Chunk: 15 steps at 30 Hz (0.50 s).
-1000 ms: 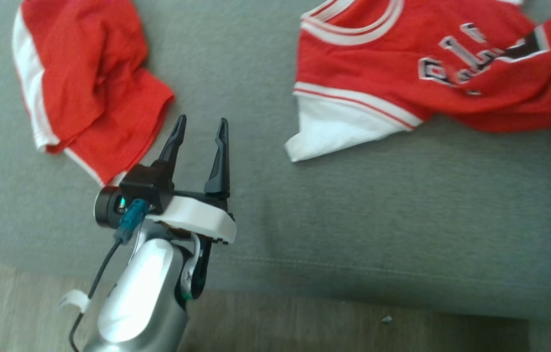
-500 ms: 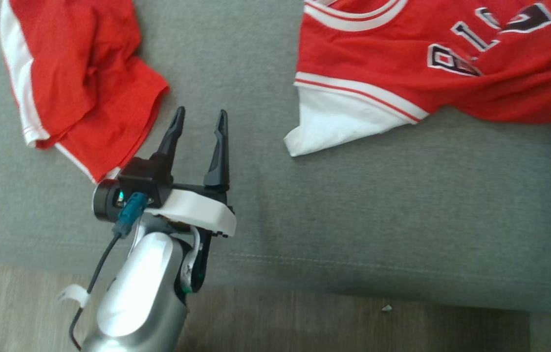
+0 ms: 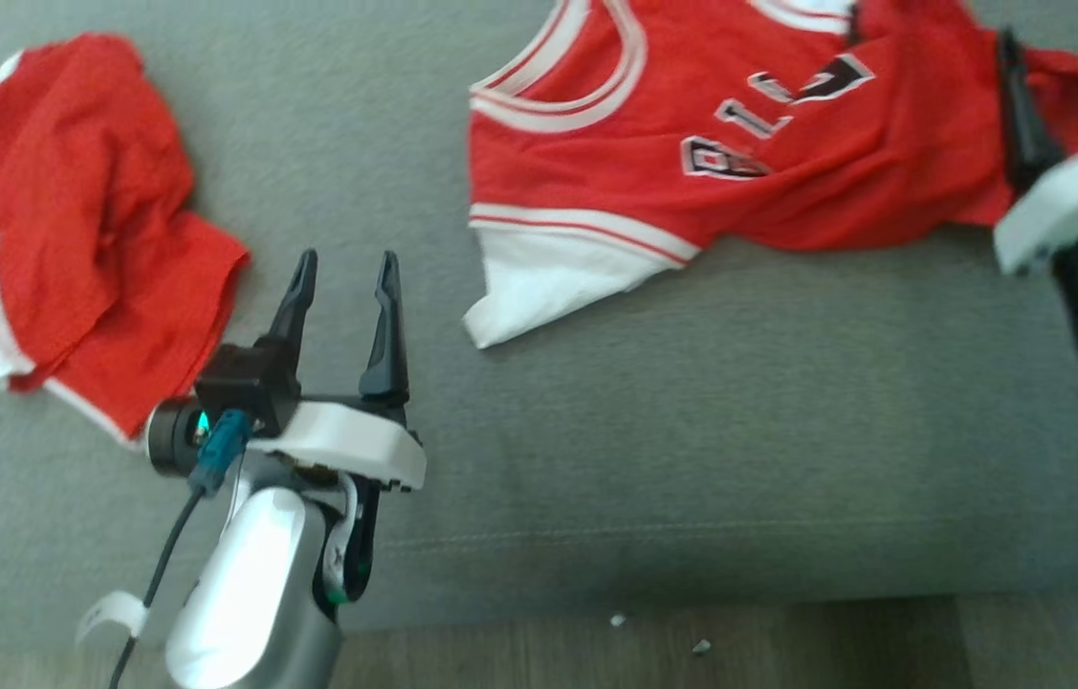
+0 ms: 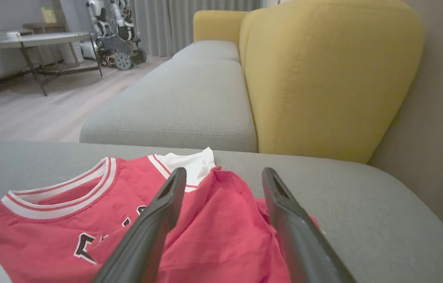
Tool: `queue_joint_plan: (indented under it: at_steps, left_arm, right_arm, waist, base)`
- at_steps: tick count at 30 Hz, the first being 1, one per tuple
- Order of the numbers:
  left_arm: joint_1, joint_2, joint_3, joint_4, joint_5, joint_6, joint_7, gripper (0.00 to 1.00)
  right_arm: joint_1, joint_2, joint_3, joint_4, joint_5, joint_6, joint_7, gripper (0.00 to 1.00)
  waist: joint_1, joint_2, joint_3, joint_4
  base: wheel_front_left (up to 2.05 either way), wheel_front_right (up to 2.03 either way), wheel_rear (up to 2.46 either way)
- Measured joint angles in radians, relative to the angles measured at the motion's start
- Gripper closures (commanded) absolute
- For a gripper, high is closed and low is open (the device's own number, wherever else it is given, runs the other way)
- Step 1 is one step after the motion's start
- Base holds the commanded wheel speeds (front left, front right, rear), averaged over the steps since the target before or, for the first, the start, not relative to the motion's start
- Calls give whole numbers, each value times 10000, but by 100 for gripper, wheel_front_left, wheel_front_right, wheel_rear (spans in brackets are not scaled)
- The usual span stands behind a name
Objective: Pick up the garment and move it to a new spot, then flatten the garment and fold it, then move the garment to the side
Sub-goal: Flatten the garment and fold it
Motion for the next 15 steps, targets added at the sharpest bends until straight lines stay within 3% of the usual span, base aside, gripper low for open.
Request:
queue_joint_plan:
  at_steps: [8,15]
  left_arm:
    - [143,2,217,219,-31,-119,0,0]
    - [125,6,31,1549,-25,-594,0,0]
  right_arm:
    - [2753,1260,-894,-2846,242,0,-550,0]
    - [3585,1827,-995,-3730,314,0,-625,0]
  waist:
    - [0,0,-406,-868]
    - [0,0,-352,-1369]
  base:
    - [0,0,0]
    - [0,0,0]
